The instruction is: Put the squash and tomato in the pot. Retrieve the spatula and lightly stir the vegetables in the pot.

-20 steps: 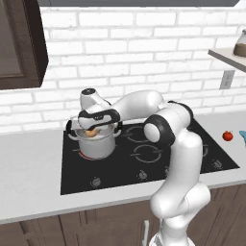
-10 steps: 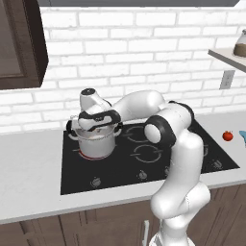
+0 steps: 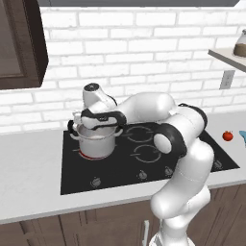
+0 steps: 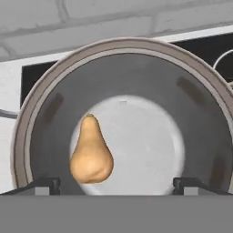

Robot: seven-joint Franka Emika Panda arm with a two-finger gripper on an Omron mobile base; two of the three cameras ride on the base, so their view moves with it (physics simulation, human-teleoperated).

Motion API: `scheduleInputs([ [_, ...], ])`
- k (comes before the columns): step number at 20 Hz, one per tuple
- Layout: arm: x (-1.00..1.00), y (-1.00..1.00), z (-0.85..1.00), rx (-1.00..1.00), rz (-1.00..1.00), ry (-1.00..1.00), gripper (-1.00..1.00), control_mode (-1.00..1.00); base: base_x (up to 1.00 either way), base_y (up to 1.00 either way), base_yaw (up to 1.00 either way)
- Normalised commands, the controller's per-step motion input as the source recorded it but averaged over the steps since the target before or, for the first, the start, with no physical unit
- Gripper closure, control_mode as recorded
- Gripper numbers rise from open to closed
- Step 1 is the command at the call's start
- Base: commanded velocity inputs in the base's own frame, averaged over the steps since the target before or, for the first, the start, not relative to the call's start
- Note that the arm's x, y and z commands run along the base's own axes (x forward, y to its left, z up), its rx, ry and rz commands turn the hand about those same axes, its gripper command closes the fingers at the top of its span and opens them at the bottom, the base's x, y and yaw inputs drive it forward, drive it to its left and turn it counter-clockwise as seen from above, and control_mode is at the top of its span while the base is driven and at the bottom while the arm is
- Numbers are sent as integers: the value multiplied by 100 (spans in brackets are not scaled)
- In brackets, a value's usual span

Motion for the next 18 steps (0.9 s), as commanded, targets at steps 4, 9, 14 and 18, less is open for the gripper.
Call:
scheduleInputs([
  [4,-76,-85,47,1,0,0,-100,-100,0,0,0],
  [9,-84,-92,77,0,0,0,-100,-100,0,0,0],
  [14,-71,-100,59,0,0,0,-100,-100,0,0,0],
  [18,-45,-100,21,0,0,0,-100,-100,0,0,0],
])
